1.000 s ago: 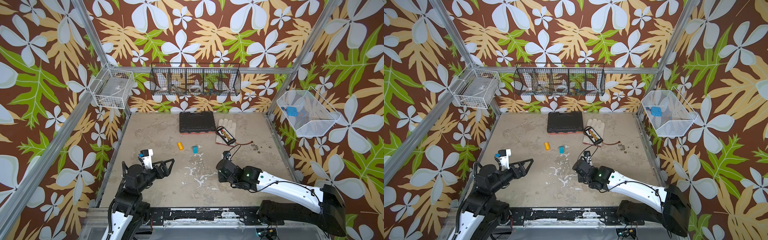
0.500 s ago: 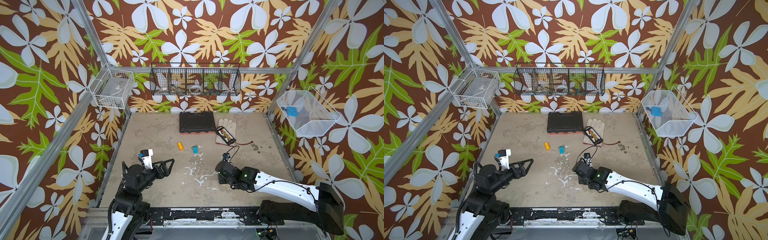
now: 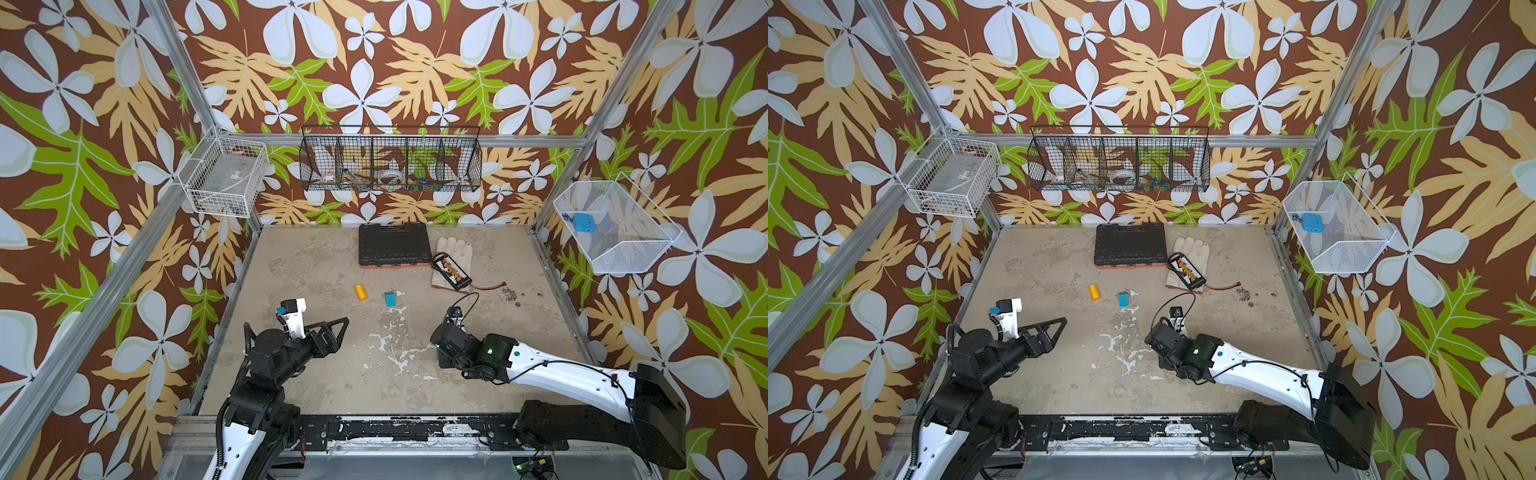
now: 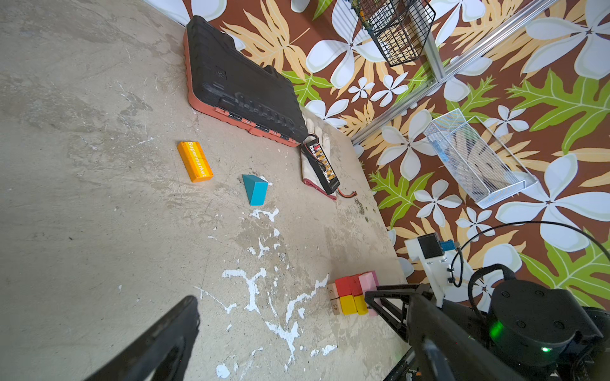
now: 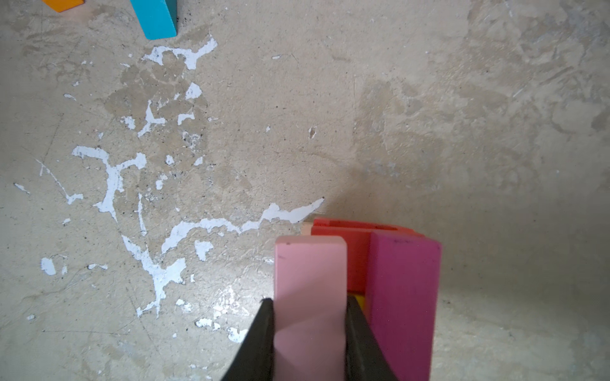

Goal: Build the wood block tower
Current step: 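Lower the pink block onto the stack beside the magenta block, open right gripper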

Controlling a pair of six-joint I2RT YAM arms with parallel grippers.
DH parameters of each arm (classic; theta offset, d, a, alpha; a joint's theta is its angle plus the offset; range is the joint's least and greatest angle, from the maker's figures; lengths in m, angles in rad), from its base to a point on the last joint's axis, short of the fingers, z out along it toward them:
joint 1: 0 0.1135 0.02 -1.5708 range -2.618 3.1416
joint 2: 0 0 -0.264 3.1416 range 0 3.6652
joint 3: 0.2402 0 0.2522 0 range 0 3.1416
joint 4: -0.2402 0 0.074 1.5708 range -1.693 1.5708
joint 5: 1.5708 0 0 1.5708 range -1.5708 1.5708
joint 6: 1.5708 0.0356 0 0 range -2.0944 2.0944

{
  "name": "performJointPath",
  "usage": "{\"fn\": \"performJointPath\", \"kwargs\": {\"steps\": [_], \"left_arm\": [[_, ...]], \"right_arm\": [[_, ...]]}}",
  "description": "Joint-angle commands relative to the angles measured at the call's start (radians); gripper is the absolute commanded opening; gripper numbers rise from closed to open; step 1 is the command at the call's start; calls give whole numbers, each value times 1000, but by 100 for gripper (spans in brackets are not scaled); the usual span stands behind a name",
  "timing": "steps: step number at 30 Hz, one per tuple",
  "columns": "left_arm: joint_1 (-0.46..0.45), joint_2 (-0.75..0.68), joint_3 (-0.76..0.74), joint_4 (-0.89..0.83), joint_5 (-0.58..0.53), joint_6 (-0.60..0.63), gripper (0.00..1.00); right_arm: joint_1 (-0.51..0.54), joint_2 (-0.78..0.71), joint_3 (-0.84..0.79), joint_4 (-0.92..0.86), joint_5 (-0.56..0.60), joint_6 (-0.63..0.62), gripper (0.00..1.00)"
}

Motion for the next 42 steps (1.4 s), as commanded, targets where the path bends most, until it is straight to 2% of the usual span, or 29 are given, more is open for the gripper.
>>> {"fn": "performJointPath", "kwargs": {"steps": [1,31,42], "left_arm": [[0,-2,-2,14,-6,5,100],[0,-5,-3,15,-9,2,100],[0,-4,-3,14,-9,2,100]], "right_arm": [[0,4,0,-11,32,6,24],[-6,29,-15,-13,54,5,27],[-6,27,-7,-16,52,7,40]]}}
